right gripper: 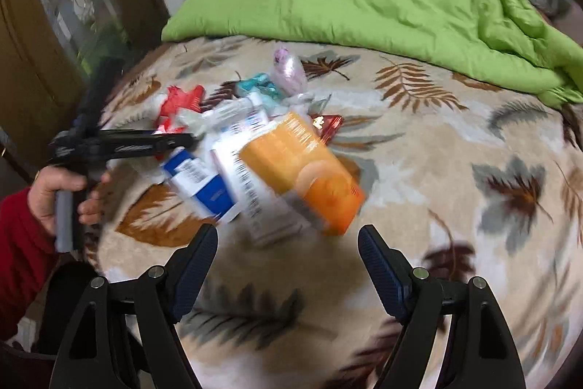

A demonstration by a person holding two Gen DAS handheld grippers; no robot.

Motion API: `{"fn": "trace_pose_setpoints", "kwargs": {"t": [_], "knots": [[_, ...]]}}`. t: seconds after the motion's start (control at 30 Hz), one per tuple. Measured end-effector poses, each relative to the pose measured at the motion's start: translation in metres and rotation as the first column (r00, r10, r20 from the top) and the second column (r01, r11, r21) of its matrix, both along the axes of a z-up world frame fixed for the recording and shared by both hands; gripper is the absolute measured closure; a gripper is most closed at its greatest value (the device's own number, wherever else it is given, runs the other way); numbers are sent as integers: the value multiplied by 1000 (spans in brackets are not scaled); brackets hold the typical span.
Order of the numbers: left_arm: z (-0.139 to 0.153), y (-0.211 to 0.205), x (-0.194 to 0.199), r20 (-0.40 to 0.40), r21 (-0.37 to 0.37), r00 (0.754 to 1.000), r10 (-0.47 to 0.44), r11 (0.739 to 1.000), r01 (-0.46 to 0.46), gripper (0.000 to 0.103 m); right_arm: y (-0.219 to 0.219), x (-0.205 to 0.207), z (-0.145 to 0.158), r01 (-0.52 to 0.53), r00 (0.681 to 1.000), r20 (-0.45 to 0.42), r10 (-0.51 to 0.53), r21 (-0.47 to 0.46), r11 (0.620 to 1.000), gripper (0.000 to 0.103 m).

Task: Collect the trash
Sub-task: 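Grasp the red wet-wipe packet with the left tool while the right tool grasps the orange box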

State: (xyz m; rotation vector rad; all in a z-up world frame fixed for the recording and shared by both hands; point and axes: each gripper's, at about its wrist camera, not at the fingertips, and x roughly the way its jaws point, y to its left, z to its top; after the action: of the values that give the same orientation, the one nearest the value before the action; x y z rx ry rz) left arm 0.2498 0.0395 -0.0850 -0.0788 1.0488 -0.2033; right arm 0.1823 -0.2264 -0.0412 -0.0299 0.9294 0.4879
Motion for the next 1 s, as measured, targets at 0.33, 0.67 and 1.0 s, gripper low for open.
{"fn": "trace_pose_setpoints", "kwargs": {"t": [0.33,0.67,1.0], "knots": [[-9,5,4,1,-36,1000,-14,999,14,59,19,59,-26,-193,980,-65,189,-57,980,20],[5,11,-19,77,-98,997,31,995,-23,66,3,48,-26,-47,993,-104,57,99,994,43],[61,-17,-96,276,-66,960,43,997,-26,66,-12,-35,-1,313,949,-127,-288,291,904,46]]}}
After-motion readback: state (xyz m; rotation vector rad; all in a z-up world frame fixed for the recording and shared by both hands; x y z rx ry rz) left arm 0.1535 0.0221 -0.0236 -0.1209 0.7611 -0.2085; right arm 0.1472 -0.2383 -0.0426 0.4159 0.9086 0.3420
